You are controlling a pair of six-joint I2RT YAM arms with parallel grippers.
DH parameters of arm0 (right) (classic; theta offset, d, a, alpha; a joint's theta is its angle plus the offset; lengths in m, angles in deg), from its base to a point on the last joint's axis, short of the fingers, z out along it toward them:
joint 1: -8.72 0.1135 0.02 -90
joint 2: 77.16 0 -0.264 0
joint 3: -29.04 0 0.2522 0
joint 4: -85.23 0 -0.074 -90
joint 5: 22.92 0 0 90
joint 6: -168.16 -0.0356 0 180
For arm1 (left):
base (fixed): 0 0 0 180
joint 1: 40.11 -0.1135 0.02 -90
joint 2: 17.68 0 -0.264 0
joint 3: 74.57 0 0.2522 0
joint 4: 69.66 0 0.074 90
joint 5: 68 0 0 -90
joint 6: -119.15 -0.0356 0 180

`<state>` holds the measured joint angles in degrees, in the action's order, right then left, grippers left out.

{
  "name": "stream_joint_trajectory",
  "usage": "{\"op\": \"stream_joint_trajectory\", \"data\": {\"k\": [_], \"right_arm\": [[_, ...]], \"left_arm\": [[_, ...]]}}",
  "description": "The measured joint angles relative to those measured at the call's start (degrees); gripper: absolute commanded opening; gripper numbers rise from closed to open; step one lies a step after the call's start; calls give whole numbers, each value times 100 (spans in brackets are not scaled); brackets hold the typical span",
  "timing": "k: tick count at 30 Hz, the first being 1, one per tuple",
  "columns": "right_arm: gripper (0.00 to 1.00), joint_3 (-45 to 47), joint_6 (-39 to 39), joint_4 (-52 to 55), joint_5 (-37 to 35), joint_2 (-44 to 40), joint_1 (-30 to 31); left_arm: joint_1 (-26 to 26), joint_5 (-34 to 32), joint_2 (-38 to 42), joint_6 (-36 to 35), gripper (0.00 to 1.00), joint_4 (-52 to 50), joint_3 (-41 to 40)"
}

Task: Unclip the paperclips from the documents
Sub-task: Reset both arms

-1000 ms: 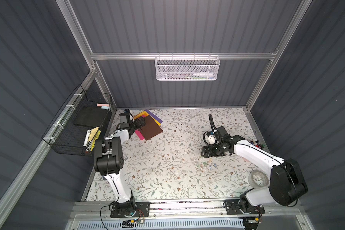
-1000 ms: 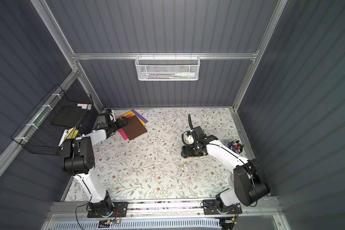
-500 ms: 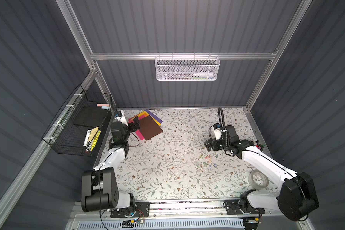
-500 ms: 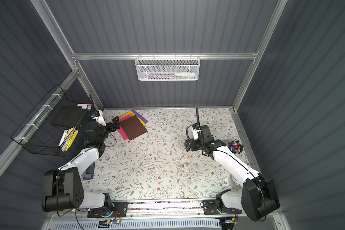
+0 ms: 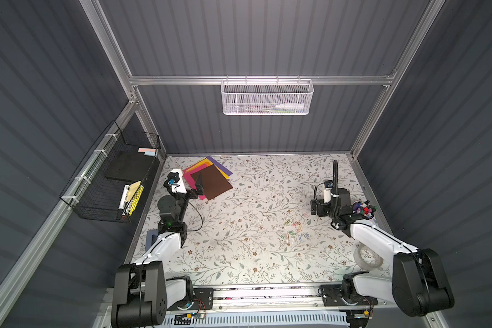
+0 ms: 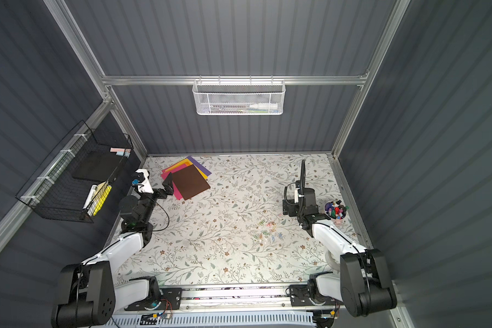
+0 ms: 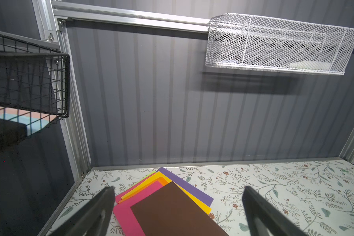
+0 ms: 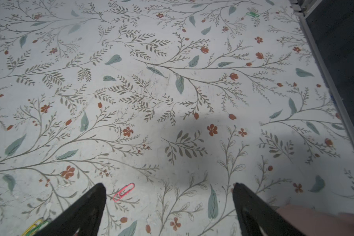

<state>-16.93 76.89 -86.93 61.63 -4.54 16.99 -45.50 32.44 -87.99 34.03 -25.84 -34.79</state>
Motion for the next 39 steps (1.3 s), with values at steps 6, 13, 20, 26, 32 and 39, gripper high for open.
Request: {"op": "stream_joint_trajectory", "data": {"k": [6, 13, 20, 26, 32, 39], "right_arm": [[99, 409, 59, -1213, 33, 190, -208], [99, 584, 243, -2107, 101, 417, -243], [99, 1047, 306, -3209, 138, 638, -437], [99, 1108, 330, -3827, 114, 1344, -492], [99, 922, 254, -3748, -120, 1331, -492], [99, 850, 229, -3720, -164, 1333, -522]], "left_arm": [[0, -170, -330, 0, 100, 763, -203], [11, -282, -1137, 17, 100, 1814, -251], [50, -481, -1969, 17, 100, 2507, -251], [267, -713, -2328, -22, 100, 2922, -251], [439, -920, -2675, -48, 100, 3246, -251], [448, -1010, -2686, -50, 100, 3298, -249]]}}
